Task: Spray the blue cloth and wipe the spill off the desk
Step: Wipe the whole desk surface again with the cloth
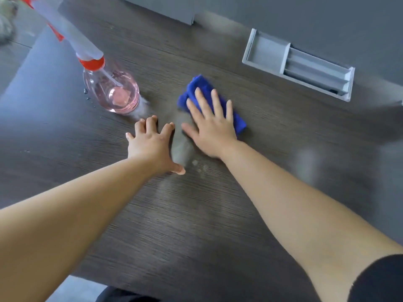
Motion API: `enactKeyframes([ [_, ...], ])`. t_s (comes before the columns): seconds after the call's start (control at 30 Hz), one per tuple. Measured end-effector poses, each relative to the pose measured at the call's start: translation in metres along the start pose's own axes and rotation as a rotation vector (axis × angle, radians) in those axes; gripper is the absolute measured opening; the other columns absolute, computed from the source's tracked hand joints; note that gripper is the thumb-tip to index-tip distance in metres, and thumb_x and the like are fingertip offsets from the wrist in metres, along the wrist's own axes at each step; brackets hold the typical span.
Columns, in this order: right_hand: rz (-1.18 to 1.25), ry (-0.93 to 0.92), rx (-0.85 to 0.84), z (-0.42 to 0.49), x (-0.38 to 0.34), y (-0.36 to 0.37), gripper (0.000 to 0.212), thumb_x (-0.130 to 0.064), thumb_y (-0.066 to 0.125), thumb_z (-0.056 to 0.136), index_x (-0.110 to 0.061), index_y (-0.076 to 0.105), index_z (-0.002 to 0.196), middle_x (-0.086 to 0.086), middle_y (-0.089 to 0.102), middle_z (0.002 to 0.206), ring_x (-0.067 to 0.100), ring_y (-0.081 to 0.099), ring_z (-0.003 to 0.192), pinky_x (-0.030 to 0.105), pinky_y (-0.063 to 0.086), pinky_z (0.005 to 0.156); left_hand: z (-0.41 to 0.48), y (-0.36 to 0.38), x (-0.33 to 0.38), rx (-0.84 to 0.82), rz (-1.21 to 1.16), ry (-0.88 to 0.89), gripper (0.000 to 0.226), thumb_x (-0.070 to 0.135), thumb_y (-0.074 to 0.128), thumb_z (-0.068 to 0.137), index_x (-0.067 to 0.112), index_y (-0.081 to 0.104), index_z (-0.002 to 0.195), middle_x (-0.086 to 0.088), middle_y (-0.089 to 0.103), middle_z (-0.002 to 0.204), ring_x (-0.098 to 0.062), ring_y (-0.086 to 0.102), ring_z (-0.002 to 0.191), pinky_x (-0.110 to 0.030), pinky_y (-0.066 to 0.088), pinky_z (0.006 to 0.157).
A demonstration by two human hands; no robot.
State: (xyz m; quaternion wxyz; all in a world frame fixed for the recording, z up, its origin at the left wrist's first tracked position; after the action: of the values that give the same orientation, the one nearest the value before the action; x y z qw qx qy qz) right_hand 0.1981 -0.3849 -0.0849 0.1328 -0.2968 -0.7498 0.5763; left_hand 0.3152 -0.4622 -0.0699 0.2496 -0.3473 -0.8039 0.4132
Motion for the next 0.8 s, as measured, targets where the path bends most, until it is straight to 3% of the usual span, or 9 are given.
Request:
enactKeyframes([
  [0.1, -0.077, -0.174, -0.040, -0.020, 0.027, -0.002, 0.056, -0.054, 0.024, 0.097, -0.037, 0.011, 0.149, -0.012, -0.005, 0.158, 0.021, -0.011, 0.145, 0.049, -0.006, 0.115, 0.000, 0.001, 0.000, 0.002, -0.003, 0.007, 0.120, 0.065, 0.079, 0.047, 0.032, 0.017, 0.145, -0.010, 0.008, 0.151, -0.034, 0.007, 0.138, -0.060, 0.020, 0.110],
  [0.23, 0.024, 0.168, -0.019, 0.028, 0.076, -0.019, 0.053, -0.052, 0.016, 0.099, -0.038, 0.006, 0.149, -0.013, -0.012, 0.157, 0.020, -0.014, 0.144, 0.049, -0.008, 0.115, -0.001, 0.001, 0.000, -0.008, -0.010, 0.009, 0.120, 0.065, 0.079, 0.047, 0.032, 0.018, 0.144, -0.011, 0.009, 0.150, -0.035, 0.007, 0.138, -0.061, 0.019, 0.109],
  [0.33, 0.080, 0.392, 0.013, 0.053, 0.052, -0.017, 0.060, -0.059, 0.010, 0.095, -0.035, -0.001, 0.149, -0.008, -0.018, 0.157, 0.025, -0.018, 0.143, 0.055, -0.009, 0.113, -0.002, 0.000, 0.000, -0.008, -0.012, 0.008, 0.119, 0.064, 0.079, 0.048, 0.032, 0.017, 0.145, -0.011, 0.008, 0.150, -0.035, 0.006, 0.138, -0.061, 0.018, 0.110],
  [0.4, 0.039, 0.282, 0.036, 0.043, 0.020, -0.011, 0.064, -0.061, 0.014, 0.094, -0.033, 0.000, 0.150, -0.006, -0.015, 0.157, 0.028, -0.016, 0.143, 0.057, -0.008, 0.112, -0.002, 0.001, 0.000, 0.000, -0.016, 0.010, 0.119, 0.064, 0.079, 0.049, 0.032, 0.016, 0.145, -0.010, 0.008, 0.150, -0.035, 0.006, 0.139, -0.060, 0.017, 0.110],
  [0.47, -0.018, 0.023, 0.039, 0.015, -0.002, -0.003, 0.064, -0.060, 0.019, 0.094, -0.033, 0.005, 0.150, -0.006, -0.010, 0.158, 0.028, -0.013, 0.144, 0.057, -0.005, 0.113, -0.001, 0.001, 0.000, 0.000, -0.017, 0.010, 0.119, 0.064, 0.079, 0.049, 0.032, 0.016, 0.145, -0.010, 0.007, 0.151, -0.034, 0.006, 0.139, -0.060, 0.017, 0.111],
  [0.57, -0.115, -0.263, 0.010, -0.014, 0.016, 0.000, 0.061, -0.060, 0.016, 0.092, -0.036, 0.016, 0.148, -0.008, 0.002, 0.159, 0.025, -0.004, 0.146, 0.053, -0.001, 0.115, 0.000, 0.001, -0.001, 0.004, -0.022, 0.013, 0.119, 0.064, 0.079, 0.049, 0.031, 0.017, 0.145, -0.010, 0.008, 0.151, -0.035, 0.006, 0.139, -0.061, 0.018, 0.110],
  [0.63, -0.125, -0.160, 0.021, 0.004, 0.052, -0.009, 0.057, -0.057, 0.017, 0.094, -0.037, 0.018, 0.148, -0.009, 0.002, 0.159, 0.023, -0.003, 0.146, 0.051, 0.000, 0.115, -0.001, 0.000, 0.000, 0.004, -0.028, 0.018, 0.118, 0.063, 0.079, 0.048, 0.031, 0.019, 0.144, -0.010, 0.009, 0.150, -0.035, 0.007, 0.138, -0.062, 0.018, 0.110],
  [0.7, -0.048, 0.095, 0.042, 0.030, 0.072, -0.016, 0.053, -0.052, 0.019, 0.098, -0.037, 0.013, 0.149, -0.010, -0.004, 0.158, 0.022, -0.007, 0.145, 0.051, -0.002, 0.115, -0.002, -0.001, 0.000, 0.009, -0.025, 0.018, 0.117, 0.063, 0.079, 0.047, 0.030, 0.020, 0.143, -0.010, 0.010, 0.149, -0.035, 0.009, 0.137, -0.062, 0.018, 0.109],
  [0.8, 0.028, 0.368, 0.121, 0.043, 0.043, -0.013, 0.059, -0.057, 0.013, 0.096, -0.034, 0.005, 0.150, -0.008, -0.010, 0.158, 0.026, -0.011, 0.145, 0.054, -0.005, 0.113, -0.002, -0.001, -0.001, 0.014, -0.031, 0.017, 0.116, 0.063, 0.080, 0.047, 0.030, 0.022, 0.142, -0.010, 0.011, 0.149, -0.034, 0.009, 0.136, -0.062, 0.018, 0.109],
])
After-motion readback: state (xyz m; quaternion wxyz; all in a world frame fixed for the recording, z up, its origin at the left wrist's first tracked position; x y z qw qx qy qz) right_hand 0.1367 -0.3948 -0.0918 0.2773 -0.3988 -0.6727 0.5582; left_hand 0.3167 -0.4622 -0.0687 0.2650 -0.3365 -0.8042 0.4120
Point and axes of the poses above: each hand's wrist, its own z-axis towards the middle knuckle, its own y-axis out of the palm, x = y × z, the point moved 6 cm from there along z, towards the middle knuckle
